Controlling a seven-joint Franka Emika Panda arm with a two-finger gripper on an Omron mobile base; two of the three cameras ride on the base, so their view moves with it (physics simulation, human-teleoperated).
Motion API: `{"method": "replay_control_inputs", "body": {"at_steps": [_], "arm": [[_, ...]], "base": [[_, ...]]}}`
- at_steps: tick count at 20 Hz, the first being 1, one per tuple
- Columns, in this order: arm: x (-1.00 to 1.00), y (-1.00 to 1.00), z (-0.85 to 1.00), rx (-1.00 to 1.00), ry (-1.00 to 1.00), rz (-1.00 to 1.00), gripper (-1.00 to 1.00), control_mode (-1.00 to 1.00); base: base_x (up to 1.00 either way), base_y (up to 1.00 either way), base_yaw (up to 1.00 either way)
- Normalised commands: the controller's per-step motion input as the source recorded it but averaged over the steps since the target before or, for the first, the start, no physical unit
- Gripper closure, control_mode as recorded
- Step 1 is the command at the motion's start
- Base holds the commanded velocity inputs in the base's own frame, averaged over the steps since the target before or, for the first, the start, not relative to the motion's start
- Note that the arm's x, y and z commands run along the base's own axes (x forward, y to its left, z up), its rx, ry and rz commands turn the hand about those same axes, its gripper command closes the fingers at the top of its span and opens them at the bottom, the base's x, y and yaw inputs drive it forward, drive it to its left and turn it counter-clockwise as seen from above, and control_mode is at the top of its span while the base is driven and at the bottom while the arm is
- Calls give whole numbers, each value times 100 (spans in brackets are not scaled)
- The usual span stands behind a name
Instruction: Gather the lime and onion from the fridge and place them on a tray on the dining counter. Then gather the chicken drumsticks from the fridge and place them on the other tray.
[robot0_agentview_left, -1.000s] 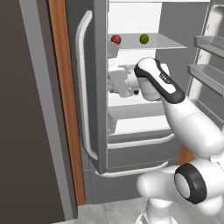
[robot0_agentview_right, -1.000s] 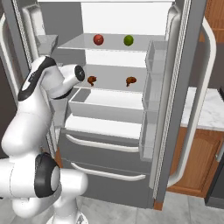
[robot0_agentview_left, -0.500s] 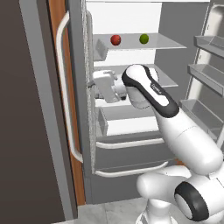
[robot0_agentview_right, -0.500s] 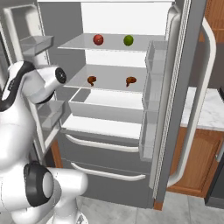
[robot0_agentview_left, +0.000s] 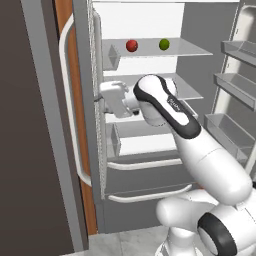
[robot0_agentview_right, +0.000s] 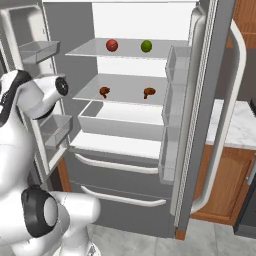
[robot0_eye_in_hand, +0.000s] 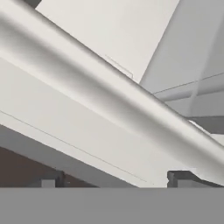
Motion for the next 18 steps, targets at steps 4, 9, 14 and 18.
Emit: {"method": "replay_control_inputs", "body": {"at_steps": [4,9,14,18], "arm": [[-95,-19,2,-24,-44,-13,-100,-100],[-83,-50,12,-26,-33,-22,-100,-100],[-49,-66,7,-21,-14,-33,-100,-100],[-30,-82,2,-15,-2,-32,-100,-100]], "base": [[0,0,0],[0,0,0],[0,0,0],[0,0,0]]}}
